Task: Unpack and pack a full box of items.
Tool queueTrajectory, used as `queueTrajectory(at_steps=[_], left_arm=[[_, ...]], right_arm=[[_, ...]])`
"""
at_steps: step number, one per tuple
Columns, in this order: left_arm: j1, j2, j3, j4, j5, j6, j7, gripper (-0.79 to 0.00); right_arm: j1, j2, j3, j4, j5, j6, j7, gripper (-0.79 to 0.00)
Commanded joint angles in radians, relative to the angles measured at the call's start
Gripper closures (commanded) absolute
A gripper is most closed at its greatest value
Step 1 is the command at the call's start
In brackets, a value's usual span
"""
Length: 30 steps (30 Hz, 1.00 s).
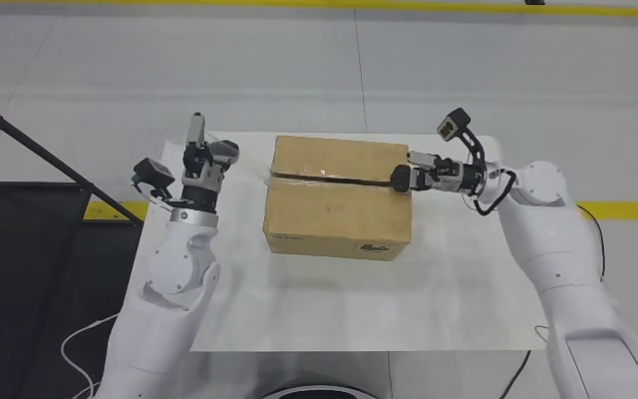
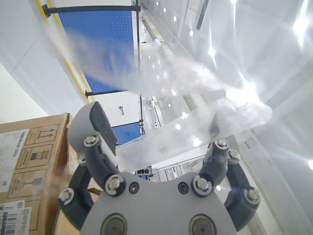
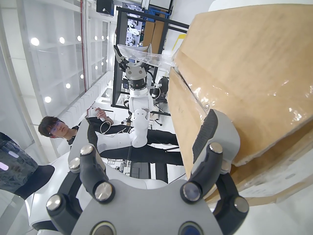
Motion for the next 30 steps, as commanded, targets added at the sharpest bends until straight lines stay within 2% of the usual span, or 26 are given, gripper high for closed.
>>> queueTrajectory(at_steps=[1,11,18,30], left_arm=[[0.0,-0.002,0.004,-0.01,0.003,0.004,-0.006,-0.785],[-0.014,-0.014,0.034,-0.052,0.033,0.029,-0.023,-0.785],[-0.036,-0.022,0.056,-0.074,0.065,0.061,-0.034,-0.785],[-0.116,-0.045,0.146,-0.029,0.097,0.11,-0.053,-0.785]], right_arm=[[-0.016,0.007,0.018,-0.021,0.003,0.0,-0.003,-0.785],[-0.113,0.04,0.129,-0.108,0.075,-0.054,0.005,-0.785],[-0.163,0.059,0.185,-0.151,0.096,-0.056,0.019,-0.785],[-0.216,0.078,0.236,-0.169,0.12,-0.056,0.029,-0.785]])
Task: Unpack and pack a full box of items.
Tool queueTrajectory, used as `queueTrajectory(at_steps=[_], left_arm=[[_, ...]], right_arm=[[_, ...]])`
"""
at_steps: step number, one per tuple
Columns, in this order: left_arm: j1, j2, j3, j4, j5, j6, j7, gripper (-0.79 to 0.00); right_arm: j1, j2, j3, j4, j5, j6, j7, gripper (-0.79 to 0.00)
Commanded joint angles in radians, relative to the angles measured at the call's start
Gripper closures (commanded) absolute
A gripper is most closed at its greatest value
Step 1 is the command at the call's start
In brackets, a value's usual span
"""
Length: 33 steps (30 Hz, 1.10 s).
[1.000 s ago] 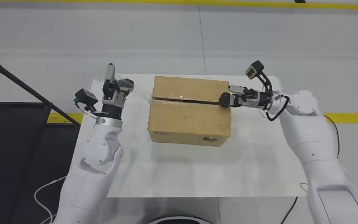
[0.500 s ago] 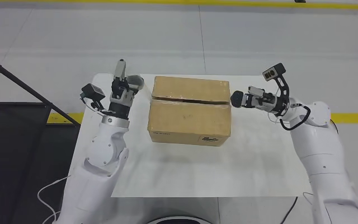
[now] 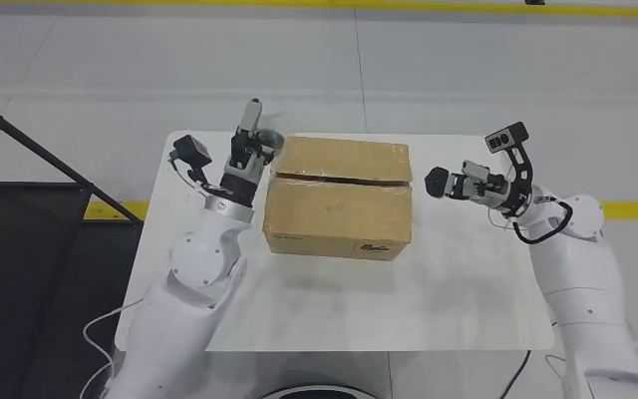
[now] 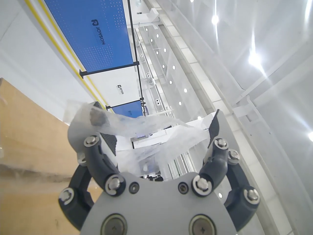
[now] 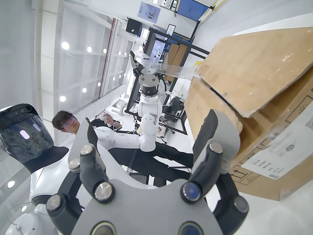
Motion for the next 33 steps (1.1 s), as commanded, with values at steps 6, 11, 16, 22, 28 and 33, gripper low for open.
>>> queueTrajectory(at_steps=[6,11,16,22,28,33], left_arm=[[-0.052,-0.017,0.058,0.042,0.007,0.009,-0.003,-0.785],[-0.092,-0.032,0.097,0.091,0.006,0.015,-0.001,-0.785],[-0.117,-0.044,0.12,0.127,0.006,0.011,0.004,-0.785],[-0.143,-0.06,0.146,0.167,0.0,0.005,0.014,-0.785],[-0.173,-0.078,0.177,0.208,-0.003,-0.002,0.028,-0.785],[-0.2,-0.094,0.199,0.249,-0.01,-0.012,0.048,-0.785]], right_arm=[[-0.027,0.011,0.028,-0.017,0.007,0.0,0.0,-0.785],[-0.043,0.017,0.041,-0.028,0.009,0.001,0.001,-0.785],[-0.054,0.021,0.047,-0.034,0.012,0.0,0.0,-0.785],[-0.066,0.025,0.054,-0.036,0.016,-0.003,-0.003,-0.785],[-0.076,0.03,0.063,-0.035,0.02,-0.004,-0.004,-0.785],[-0.085,0.035,0.072,-0.034,0.025,-0.002,-0.002,-0.785]])
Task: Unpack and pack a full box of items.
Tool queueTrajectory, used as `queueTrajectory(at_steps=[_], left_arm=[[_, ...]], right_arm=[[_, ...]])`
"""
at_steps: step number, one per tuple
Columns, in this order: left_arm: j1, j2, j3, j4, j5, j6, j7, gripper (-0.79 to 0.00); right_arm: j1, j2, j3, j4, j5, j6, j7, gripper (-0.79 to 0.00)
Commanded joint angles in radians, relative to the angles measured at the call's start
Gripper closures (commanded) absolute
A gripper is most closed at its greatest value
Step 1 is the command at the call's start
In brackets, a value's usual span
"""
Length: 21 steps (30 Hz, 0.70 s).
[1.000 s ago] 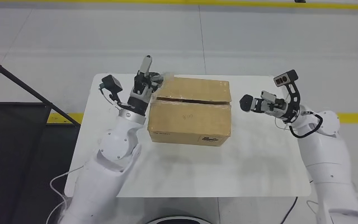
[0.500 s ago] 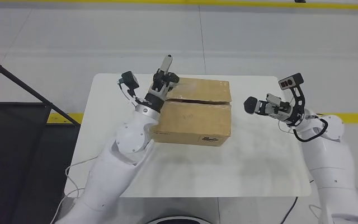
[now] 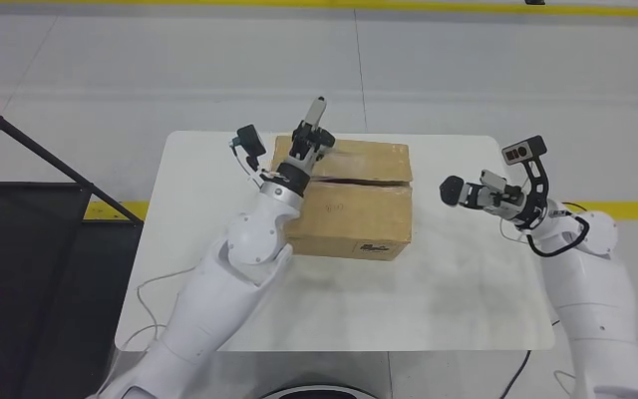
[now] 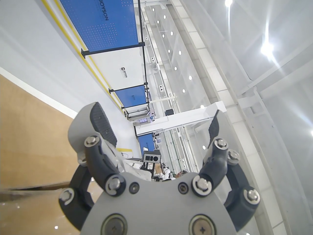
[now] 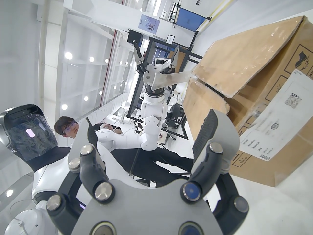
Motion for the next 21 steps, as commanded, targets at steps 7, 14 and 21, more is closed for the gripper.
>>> queueTrajectory(at_steps=[7,14,21], left_arm=[[-0.043,-0.029,0.045,0.065,-0.005,-0.009,0.037,-0.785],[-0.088,-0.06,0.085,0.123,-0.002,-0.014,0.091,-0.785],[-0.124,-0.09,0.124,0.176,0.012,-0.023,0.128,-0.785]], right_arm=[[-0.009,0.006,0.006,0.002,0.009,0.004,0.004,-0.785],[-0.013,0.012,0.012,0.007,0.01,0.01,0.01,-0.785],[-0.03,0.015,-0.01,-0.078,0.019,0.036,0.036,-0.785]])
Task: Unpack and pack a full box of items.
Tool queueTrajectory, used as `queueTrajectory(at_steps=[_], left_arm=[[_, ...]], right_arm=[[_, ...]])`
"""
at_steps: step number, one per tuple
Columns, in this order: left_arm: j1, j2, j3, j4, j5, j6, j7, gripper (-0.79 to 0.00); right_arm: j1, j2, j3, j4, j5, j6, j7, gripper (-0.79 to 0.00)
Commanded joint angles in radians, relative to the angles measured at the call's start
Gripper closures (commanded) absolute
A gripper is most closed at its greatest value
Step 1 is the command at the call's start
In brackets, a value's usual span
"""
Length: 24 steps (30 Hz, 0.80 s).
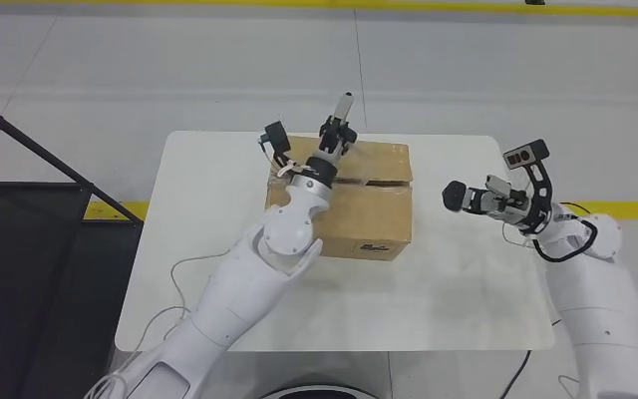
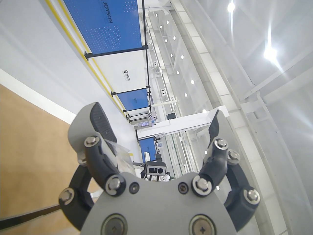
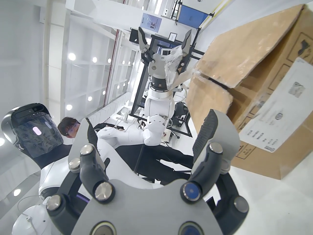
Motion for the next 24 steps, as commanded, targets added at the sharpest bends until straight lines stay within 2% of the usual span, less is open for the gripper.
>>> queueTrajectory(at_steps=[1,9,18,24], left_arm=[[-0.008,-0.008,0.007,0.012,0.003,0.0,0.005,-0.785],[-0.028,-0.032,0.017,0.044,0.021,-0.006,0.013,-0.785],[-0.008,-0.042,0.0,0.02,0.064,-0.005,-0.037,-0.785],[-0.002,-0.051,0.016,-0.004,0.096,0.008,-0.093,-0.785]], right_arm=[[-0.008,-0.001,-0.014,-0.053,-0.009,0.0,0.0,-0.785],[-0.008,-0.012,-0.1,-0.179,-0.031,-0.022,-0.022,-0.785],[0.061,-0.027,-0.195,-0.116,-0.12,-0.083,-0.083,-0.785],[0.081,-0.035,-0.222,-0.064,-0.167,-0.106,-0.141,-0.785]])
